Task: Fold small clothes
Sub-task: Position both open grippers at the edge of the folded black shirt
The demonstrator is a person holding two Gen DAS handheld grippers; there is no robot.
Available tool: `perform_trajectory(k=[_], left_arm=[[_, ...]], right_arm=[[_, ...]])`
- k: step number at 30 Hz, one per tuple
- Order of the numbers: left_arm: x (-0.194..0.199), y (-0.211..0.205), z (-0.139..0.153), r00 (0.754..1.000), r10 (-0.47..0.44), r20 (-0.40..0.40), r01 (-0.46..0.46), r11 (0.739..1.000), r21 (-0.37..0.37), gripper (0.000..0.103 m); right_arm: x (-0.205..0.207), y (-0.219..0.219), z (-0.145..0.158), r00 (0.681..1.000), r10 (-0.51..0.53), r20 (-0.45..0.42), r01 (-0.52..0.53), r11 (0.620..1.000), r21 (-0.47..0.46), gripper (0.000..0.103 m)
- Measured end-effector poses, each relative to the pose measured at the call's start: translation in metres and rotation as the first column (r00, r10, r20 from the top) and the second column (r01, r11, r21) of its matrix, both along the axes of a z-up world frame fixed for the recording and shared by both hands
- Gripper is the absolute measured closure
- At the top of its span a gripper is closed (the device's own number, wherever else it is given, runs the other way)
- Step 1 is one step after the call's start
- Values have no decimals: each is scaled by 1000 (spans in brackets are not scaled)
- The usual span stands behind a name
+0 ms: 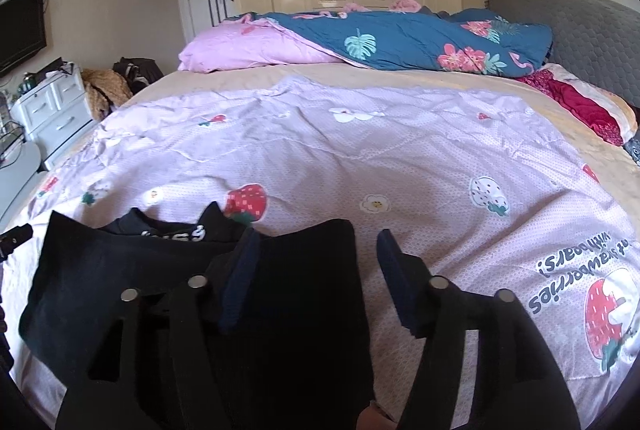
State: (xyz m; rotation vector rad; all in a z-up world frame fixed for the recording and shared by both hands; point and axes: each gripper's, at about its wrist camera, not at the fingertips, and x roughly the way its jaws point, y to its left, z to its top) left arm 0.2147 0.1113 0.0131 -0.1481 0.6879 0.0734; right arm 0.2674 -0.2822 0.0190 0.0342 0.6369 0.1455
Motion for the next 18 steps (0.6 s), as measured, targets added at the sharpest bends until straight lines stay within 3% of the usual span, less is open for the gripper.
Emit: perform_trajectory(k=[2,7,18], left_arm=[[-3,-2,1,1000,-4,0,4,1000,-1,14],[-9,-11,1,1000,-30,-8,30,1000,0,10],[-20,-36,-3,994,-107,-33,106,994,-18,10]], right_arm=[[-4,5,2,1000,15,0,-15,1000,-14,30],[-16,20,8,998,59,24,-57,997,-54,20],[-42,39,-2,993,117,-23,-118,989,-89,14]])
